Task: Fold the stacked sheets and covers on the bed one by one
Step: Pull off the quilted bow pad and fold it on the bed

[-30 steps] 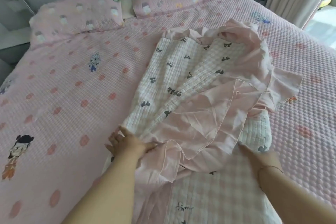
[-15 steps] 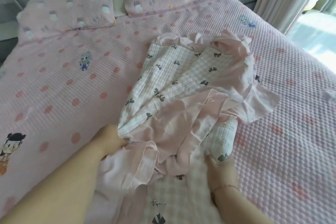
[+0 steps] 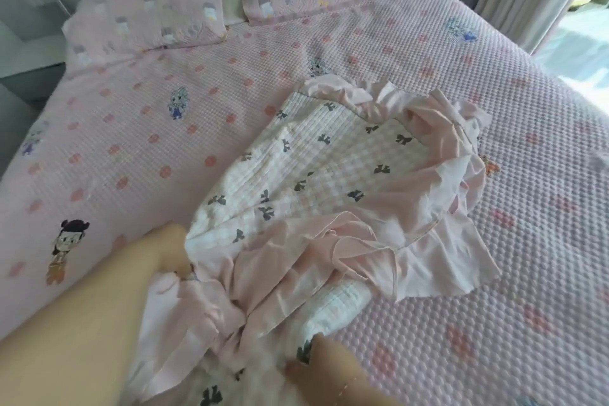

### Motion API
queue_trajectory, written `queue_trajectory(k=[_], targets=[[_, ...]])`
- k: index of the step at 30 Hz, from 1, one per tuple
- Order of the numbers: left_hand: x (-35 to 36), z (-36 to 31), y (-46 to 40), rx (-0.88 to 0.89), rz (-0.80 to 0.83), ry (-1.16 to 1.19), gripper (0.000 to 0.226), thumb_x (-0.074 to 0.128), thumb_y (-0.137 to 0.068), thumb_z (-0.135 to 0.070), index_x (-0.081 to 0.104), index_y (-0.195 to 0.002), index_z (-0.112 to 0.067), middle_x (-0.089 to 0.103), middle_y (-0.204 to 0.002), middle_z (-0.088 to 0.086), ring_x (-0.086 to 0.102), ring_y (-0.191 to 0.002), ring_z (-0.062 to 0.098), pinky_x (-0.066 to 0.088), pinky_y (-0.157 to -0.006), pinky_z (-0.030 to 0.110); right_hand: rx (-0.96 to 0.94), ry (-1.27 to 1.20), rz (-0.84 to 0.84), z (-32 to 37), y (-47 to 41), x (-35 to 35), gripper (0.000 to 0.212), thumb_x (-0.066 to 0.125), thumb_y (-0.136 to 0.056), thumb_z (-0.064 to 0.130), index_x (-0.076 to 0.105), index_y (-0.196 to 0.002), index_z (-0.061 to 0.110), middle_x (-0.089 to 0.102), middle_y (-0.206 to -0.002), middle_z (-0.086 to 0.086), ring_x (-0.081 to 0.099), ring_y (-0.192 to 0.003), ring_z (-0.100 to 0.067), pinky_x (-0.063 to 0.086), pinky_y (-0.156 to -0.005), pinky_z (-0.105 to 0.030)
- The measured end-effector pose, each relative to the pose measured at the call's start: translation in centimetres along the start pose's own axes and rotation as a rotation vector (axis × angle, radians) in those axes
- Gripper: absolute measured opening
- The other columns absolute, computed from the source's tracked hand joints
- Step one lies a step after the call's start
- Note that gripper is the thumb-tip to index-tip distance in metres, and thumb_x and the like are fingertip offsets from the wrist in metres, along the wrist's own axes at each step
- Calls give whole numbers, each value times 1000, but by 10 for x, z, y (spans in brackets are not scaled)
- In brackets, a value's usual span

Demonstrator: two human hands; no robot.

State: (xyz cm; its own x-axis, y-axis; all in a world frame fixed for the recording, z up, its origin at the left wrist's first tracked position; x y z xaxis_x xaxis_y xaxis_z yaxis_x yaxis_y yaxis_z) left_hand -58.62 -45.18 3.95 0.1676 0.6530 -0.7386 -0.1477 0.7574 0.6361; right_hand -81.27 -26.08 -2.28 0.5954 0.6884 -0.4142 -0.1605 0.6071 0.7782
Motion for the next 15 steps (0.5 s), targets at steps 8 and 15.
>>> queue_trajectory(k=[8,15], targets=[[21,-97,8,200,-229,323,74,54,-90,-34,21,-151,-7,21,-158,10,18,-146,26,21,-118,36,314,-681,-482,-80,-21,-131,46,57,-87,51,58,-90,5,62,-75,-10,60,-68,-26,57,-73,-39],[43,-160,44,456,-161,342,67,25,-101,-54,12,-155,-16,8,-163,0,5,-150,17,8,-121,41,357,-1074,-435,-101,-33,-158,50,67,-84,45,54,-113,6,60,-104,-15,60,-92,-28,55,-84,-39]])
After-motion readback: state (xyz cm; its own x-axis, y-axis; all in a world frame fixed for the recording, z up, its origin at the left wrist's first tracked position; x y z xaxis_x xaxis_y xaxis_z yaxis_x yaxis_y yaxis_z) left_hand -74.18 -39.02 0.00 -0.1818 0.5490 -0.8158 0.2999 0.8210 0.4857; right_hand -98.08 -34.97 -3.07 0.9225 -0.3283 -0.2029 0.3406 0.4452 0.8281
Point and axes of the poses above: each hand's wrist, its own y-axis away from the middle knuckle, its own x-axis out of the palm, z = x × y, the point moved 1 cm from there along -y, towards the middle knuckle
